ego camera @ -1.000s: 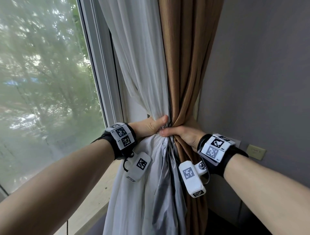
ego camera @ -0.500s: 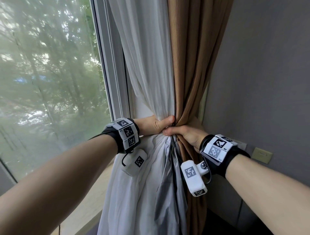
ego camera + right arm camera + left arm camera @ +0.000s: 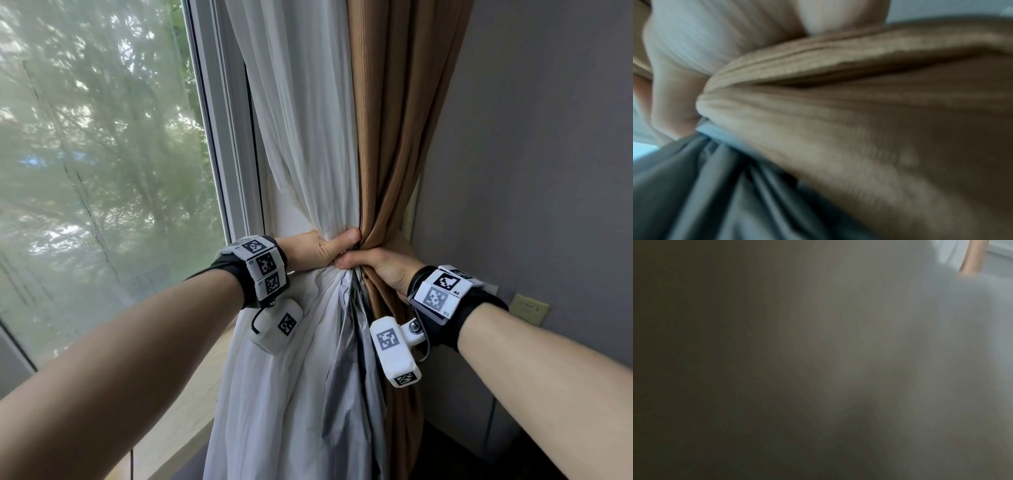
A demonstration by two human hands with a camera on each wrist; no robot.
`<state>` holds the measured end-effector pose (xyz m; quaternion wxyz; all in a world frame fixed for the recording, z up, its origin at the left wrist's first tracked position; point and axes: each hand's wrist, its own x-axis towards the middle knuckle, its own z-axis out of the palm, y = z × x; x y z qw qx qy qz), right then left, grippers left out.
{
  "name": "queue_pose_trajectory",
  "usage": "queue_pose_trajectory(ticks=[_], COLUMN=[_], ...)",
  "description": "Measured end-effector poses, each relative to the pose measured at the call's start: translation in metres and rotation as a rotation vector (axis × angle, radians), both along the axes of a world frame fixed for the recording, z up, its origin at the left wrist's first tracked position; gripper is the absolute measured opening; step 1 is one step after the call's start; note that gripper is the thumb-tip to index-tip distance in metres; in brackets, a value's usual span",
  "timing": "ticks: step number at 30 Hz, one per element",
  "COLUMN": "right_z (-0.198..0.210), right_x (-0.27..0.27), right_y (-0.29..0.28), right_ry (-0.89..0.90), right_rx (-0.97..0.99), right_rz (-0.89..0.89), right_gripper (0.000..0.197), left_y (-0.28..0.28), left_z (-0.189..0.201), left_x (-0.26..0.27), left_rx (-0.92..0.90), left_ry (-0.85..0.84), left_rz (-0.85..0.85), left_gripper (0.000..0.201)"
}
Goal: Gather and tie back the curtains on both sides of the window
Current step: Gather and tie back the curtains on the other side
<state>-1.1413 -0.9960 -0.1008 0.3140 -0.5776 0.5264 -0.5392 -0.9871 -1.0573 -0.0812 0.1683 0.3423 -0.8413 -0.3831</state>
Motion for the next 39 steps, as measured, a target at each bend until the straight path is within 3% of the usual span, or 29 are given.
queue_pose_trajectory(ticks=[5,9,14,19,21,22,25,27,30,33,35,39], right_z=[-0.001,-0.004,-0.014,-0.013,-0.011,-0.011,-0.01,-0.01,-0.008,-0.008,-0.008,-0.009], right_x=[-0.001,-0.003,-0.002,-0.004,-0.004,-0.004,-0.007,-0.009,-0.008,-0.007,-0.005,-0.004], right_y=[-0.001,-0.004,-0.018,-0.014,-0.01,-0.009,-0.004,-0.002,0.0,-0.001,-0.001,-0.001], right_ry=[-0.033,-0.051,-0.059,-0.055,-0.054,-0.055,-0.051,-0.064,-0.067,-0.049,-0.055,-0.072], right_rx=[0.016,0.035,0.171,0.149,0.155,0.145,0.101,0.079,0.067,0.082,0.064,0.048], right_rz=[0.013,0.015,0.074,0.068,0.081,0.074,0.041,0.029,-0.004,0.009,-0.003,-0.011], right_gripper=[0.03,0.037,0.066,0.067,0.067,0.066,0.061,0.05,0.036,0.035,0.032,0.034], left_y=[0.001,0.004,0.009,0.01,0.004,0.003,-0.011,-0.025,-0.011,0.001,0.003,0.015], left_z=[0.001,0.0,0.005,0.006,0.002,0.0,-0.014,-0.023,-0.012,0.001,0.005,0.015], left_x=[0.002,0.003,0.007,0.01,0.012,0.013,0.016,0.015,0.013,0.015,0.017,0.018], left_rx=[-0.017,-0.053,-0.032,0.063,0.092,0.115,0.211,0.2,0.123,0.028,-0.045,-0.102], left_ry=[-0.02,-0.007,-0.009,-0.006,-0.002,-0.005,0.025,0.037,0.03,-0.024,-0.042,-0.1], left_rz=[-0.01,0.029,0.067,0.054,0.06,0.075,0.131,0.15,0.139,0.15,0.17,0.157], left_gripper=[0.05,0.072,0.054,0.074,0.069,0.074,0.122,0.127,0.118,0.07,0.051,0.052])
